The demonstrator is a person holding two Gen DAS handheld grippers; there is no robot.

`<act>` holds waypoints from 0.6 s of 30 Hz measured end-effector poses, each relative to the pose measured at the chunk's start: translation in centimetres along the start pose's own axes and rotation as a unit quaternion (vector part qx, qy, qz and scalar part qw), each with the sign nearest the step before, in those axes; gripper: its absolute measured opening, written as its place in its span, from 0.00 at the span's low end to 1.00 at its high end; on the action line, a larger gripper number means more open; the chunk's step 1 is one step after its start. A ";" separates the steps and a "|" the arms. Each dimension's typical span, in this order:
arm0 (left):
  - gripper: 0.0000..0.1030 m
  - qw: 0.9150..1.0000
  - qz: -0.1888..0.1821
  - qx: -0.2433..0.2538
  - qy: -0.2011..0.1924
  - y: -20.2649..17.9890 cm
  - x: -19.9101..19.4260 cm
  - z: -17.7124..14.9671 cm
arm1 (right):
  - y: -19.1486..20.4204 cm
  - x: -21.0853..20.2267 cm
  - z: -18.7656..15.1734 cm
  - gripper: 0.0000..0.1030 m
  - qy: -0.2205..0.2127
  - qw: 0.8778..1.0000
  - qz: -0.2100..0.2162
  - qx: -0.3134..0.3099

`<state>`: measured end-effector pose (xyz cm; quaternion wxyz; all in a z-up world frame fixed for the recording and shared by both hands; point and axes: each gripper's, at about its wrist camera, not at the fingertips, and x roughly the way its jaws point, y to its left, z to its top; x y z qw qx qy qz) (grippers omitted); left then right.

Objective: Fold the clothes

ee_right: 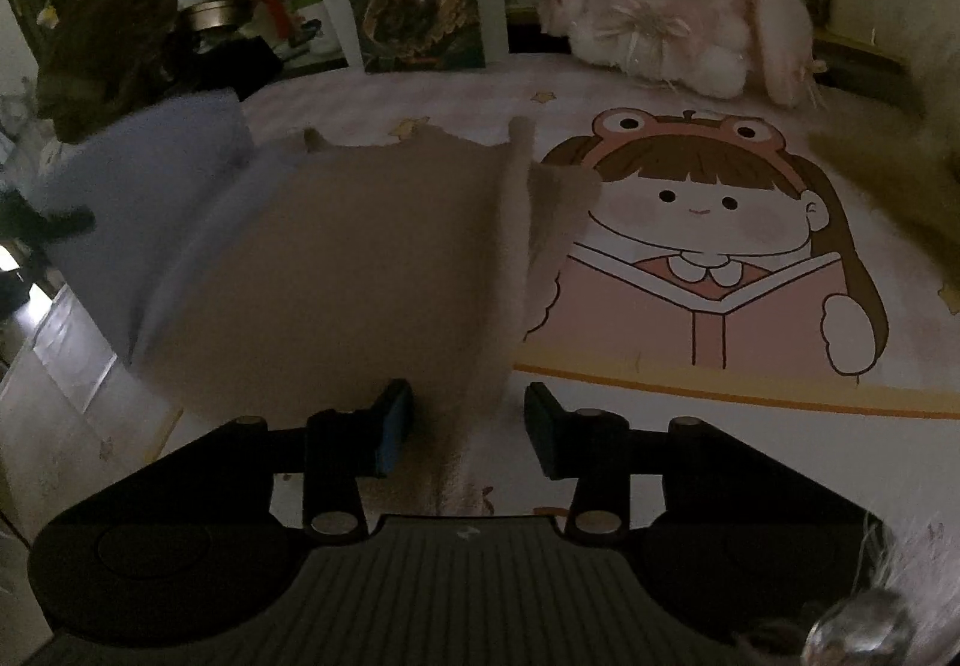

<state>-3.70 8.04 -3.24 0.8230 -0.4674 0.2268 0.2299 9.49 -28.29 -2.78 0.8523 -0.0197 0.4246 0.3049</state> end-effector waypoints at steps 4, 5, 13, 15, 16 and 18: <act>0.28 0.999 0.014 -0.040 0.028 1.4 2.0 0.1 | 0.2 0.1 0.1 0.38 0.003 1.000 -0.003 -0.006; 0.28 0.999 0.017 -0.037 0.029 1.5 2.4 0.0 | 0.2 0.0 0.1 0.38 0.003 1.000 -0.002 -0.006; 0.13 0.999 0.010 -0.034 0.021 1.9 2.7 0.0 | -1.5 -0.4 2.4 0.38 -0.016 1.000 -0.004 0.024; 0.12 0.999 0.010 -0.023 0.020 1.8 2.6 0.2 | -1.8 0.1 2.8 0.35 -0.010 1.000 -0.010 0.018; 0.12 1.000 0.011 -0.015 0.018 1.6 2.4 0.2 | -2.1 0.3 2.9 0.32 -0.008 1.000 -0.009 0.021; 0.12 1.000 0.008 0.004 0.013 0.9 1.9 0.2 | -2.5 0.7 2.8 0.28 -0.001 1.000 0.000 0.030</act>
